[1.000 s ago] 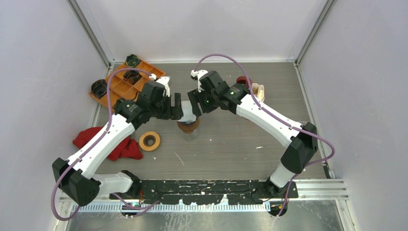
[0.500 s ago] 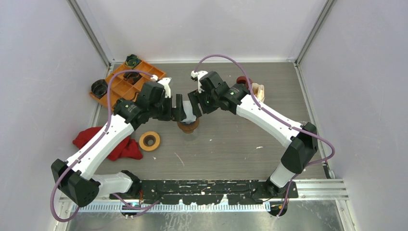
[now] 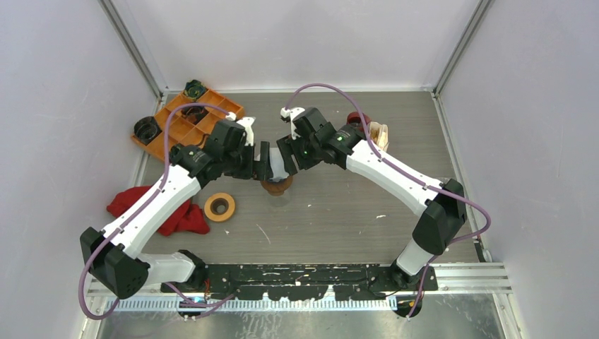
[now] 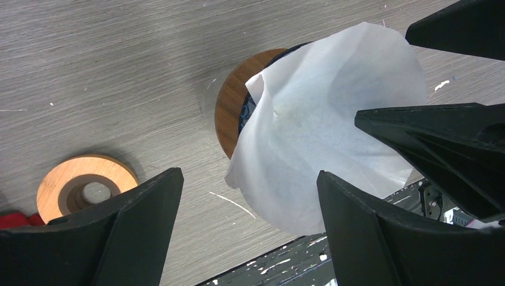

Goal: Place the coffee filter in the dripper
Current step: Place the coffee filter in the coffee dripper.

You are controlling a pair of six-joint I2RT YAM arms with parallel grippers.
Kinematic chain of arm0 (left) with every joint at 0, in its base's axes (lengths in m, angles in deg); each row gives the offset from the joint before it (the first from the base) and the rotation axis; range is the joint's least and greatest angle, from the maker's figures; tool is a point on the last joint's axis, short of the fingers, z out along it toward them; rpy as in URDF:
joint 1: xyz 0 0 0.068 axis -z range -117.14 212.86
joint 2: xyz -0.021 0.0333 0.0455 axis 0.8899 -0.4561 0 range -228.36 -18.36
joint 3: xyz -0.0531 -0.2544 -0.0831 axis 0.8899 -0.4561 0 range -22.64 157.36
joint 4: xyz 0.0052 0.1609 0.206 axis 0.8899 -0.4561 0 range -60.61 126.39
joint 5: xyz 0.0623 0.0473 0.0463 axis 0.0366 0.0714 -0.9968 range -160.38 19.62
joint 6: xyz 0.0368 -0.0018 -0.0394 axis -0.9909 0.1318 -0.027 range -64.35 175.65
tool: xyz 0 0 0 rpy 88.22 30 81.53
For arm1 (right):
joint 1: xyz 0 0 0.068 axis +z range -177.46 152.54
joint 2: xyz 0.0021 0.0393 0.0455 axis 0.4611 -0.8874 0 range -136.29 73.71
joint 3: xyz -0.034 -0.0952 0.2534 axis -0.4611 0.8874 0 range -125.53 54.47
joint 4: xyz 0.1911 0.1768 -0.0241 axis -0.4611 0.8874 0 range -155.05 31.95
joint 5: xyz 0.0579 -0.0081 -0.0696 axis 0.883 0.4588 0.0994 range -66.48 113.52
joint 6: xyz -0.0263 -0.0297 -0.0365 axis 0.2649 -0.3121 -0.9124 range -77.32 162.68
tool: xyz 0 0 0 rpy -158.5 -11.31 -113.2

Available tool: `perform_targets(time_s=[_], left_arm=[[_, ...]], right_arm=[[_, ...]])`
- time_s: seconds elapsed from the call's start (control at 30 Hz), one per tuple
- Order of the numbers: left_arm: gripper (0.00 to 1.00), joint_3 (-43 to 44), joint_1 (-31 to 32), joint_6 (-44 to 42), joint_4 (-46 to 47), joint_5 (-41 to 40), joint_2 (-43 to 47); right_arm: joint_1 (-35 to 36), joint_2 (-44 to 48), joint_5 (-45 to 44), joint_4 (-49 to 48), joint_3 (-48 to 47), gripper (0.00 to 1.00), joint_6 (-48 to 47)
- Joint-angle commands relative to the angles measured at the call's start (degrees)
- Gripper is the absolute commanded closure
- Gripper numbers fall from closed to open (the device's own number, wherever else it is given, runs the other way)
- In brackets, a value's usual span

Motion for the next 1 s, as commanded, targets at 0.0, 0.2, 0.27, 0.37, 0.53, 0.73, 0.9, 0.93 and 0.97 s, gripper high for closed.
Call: perform_targets(time_s=[0.0,0.2,0.27,0.37,0.53,0.73,0.9,0.93,0.97], left_arm=[[0.14,0.3,-0.3,-1.7,0.2,-0.4,0.1],[0.15,0.6,-0.4,-2.6,-0.5,-1.5,-0.5],[0.15,0.5,-0.3,-2.8,-0.5,-1.8,-0.5],[0.15,0.2,-0.4,-3.2,-0.6,-2.1,-0.2],[0.15,0.2,-0.4,-4.0,-0.8,-2.3,0.0],[0.13,0.6,-0.6,-3.8,-0.4,-2.8,0.3],[0.13,1.7,-0.6,-3.0,0.6,-2.8,0.8],[0.13,1.9,-0.6,-2.9,0.6,-2.7,0.8],[0.10,2.2,-0.6,-2.8,0.7,-2.5,0.9]], right_arm=[[-0.5,2.4,-0.3,-1.3,-0.3,0.27,-0.9],[-0.6,2.0,-0.2,-1.7,-0.5,0.27,-1.0],[-0.6,2.2,-0.3,-1.7,-0.5,0.27,-1.1],[-0.6,2.5,-0.9,-2.0,-0.3,0.26,-1.0],[-0.7,2.7,-0.6,-2.3,-0.1,0.26,-0.9],[-0.7,3.4,0.3,-3.6,-0.4,0.26,-0.7],[-0.7,4.9,2.7,-6.4,-0.3,0.25,-0.1],[-0.7,5.4,3.0,-7.0,-0.1,0.25,0.0],[-0.7,5.9,3.2,-7.7,0.2,0.24,0.0]])
